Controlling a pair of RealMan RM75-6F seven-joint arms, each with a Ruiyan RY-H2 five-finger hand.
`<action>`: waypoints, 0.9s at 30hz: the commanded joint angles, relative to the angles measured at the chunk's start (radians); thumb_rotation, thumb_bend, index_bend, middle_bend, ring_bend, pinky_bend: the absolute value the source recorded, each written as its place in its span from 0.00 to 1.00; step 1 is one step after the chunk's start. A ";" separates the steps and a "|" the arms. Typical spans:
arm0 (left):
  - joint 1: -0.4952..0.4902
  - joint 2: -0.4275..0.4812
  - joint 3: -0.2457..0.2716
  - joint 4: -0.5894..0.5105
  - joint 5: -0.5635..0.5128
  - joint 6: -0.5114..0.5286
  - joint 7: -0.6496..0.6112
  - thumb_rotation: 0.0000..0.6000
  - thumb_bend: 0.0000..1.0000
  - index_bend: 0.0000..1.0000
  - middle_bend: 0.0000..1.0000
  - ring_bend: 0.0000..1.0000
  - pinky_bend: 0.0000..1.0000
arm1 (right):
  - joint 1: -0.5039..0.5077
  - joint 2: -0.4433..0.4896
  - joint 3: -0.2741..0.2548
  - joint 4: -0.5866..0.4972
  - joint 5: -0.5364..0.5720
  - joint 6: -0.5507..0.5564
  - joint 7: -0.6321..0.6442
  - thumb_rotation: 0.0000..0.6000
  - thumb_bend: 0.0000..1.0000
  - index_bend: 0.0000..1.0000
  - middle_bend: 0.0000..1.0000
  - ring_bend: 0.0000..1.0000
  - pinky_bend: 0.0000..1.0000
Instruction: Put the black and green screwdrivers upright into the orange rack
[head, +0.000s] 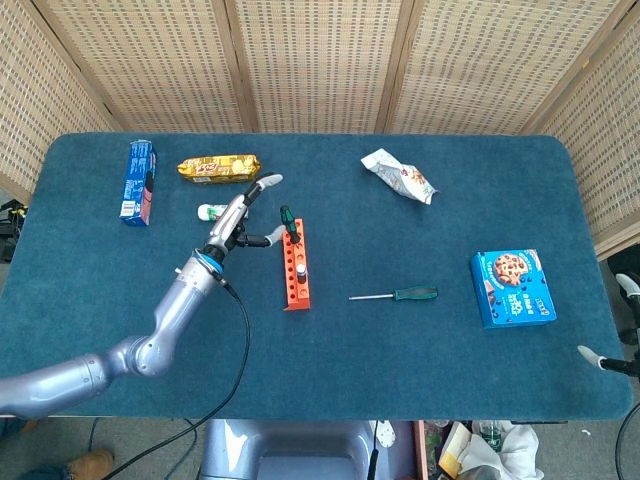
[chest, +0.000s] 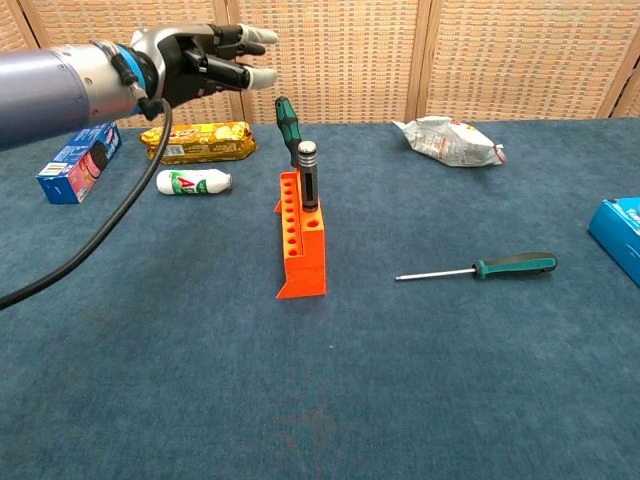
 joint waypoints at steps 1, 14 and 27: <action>-0.005 0.071 0.001 -0.072 -0.027 0.010 0.069 1.00 0.94 0.06 0.00 0.00 0.00 | 0.000 0.000 0.000 -0.001 -0.001 0.000 0.000 1.00 0.00 0.00 0.00 0.00 0.00; -0.227 0.212 0.086 -0.084 -0.441 -0.002 0.438 1.00 1.00 0.26 0.05 0.00 0.06 | 0.006 -0.007 -0.002 -0.004 0.005 -0.004 -0.027 1.00 0.00 0.00 0.00 0.00 0.00; -0.352 0.154 0.130 0.016 -0.657 -0.021 0.532 1.00 1.00 0.36 0.16 0.11 0.18 | 0.009 -0.011 0.003 -0.001 0.024 -0.010 -0.037 1.00 0.00 0.00 0.00 0.00 0.00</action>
